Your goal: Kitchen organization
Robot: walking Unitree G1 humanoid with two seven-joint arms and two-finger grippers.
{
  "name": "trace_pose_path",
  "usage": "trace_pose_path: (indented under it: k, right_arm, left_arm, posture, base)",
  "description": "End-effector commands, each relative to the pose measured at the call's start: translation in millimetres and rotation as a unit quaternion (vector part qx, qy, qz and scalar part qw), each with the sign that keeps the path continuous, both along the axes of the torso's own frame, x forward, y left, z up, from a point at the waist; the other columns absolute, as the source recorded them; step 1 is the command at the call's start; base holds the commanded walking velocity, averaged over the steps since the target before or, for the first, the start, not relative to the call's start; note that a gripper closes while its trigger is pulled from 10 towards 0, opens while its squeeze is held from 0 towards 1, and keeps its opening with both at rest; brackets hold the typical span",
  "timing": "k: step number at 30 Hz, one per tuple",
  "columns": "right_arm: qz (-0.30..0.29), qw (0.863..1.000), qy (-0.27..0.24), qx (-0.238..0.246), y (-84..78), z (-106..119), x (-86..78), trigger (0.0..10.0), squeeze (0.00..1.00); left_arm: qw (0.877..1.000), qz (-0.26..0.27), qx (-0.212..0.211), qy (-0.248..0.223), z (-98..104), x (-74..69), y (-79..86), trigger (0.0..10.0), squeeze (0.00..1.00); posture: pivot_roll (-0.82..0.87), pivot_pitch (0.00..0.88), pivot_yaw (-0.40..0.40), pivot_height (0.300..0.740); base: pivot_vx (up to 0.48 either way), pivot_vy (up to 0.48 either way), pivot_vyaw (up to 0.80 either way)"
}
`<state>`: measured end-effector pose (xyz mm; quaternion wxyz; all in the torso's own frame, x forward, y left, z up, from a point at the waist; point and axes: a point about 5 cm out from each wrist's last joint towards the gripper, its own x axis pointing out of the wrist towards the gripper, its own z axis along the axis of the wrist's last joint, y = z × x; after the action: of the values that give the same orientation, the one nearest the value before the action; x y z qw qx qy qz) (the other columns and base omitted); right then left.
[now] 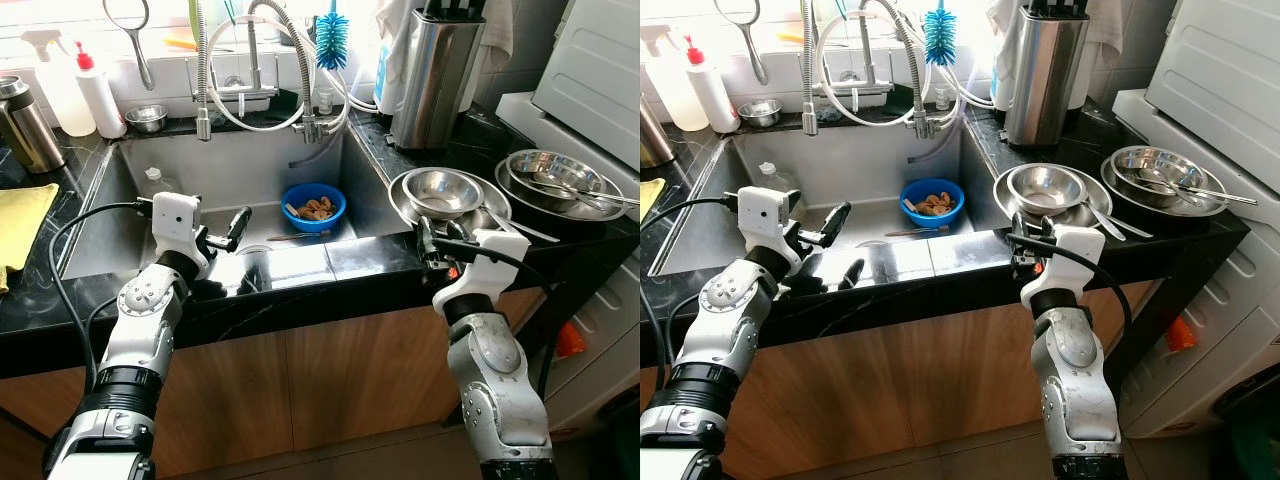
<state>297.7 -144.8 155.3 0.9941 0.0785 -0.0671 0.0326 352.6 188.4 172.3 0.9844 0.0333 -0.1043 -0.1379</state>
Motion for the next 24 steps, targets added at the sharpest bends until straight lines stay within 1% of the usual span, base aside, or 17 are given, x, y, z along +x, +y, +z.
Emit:
trace_pose_path:
  k: [1, 6, 8, 24]
  right_arm:
    - [-0.011, 1.0, -0.014, 0.002, -3.1, 7.8, -0.4, 10.0, 0.0]
    - [-0.004, 1.0, -0.015, -0.002, -1.8, 8.9, 0.1, 10.0, 0.0]
    - [-0.002, 1.0, -0.029, -0.002, -0.8, 12.0, -0.7, 10.0, 0.0]
    - [-0.002, 1.0, -0.02, -0.007, 0.0, 10.2, 0.4, 10.0, 0.0]
  left_arm:
    - [1.0, -0.004, 0.005, -0.002, 3.8, 0.2, -2.6, 10.0, 0.0]
    - [1.0, -0.001, 0.005, -0.001, 3.7, -0.2, -1.8, 10.0, 0.0]
    - [1.0, 0.0, 0.005, 0.0, 3.5, -0.3, -2.0, 10.0, 0.0]
    - [1.0, 0.002, 0.011, 0.0, 4.2, 0.3, -2.6, 10.0, 0.0]
  posture:
    - [-0.04, 0.018, -0.014, 0.74]
    - [-0.04, 0.025, -0.015, 0.74]
    - [-0.04, 0.029, -0.017, 0.74]
    - [-0.04, 0.037, -0.021, 0.74]
  base:
    - [0.0, 0.0, -0.73]
    - [0.0, 0.0, -0.72]
    - [0.0, 0.0, 0.0]
    - [0.0, 0.0, 0.0]
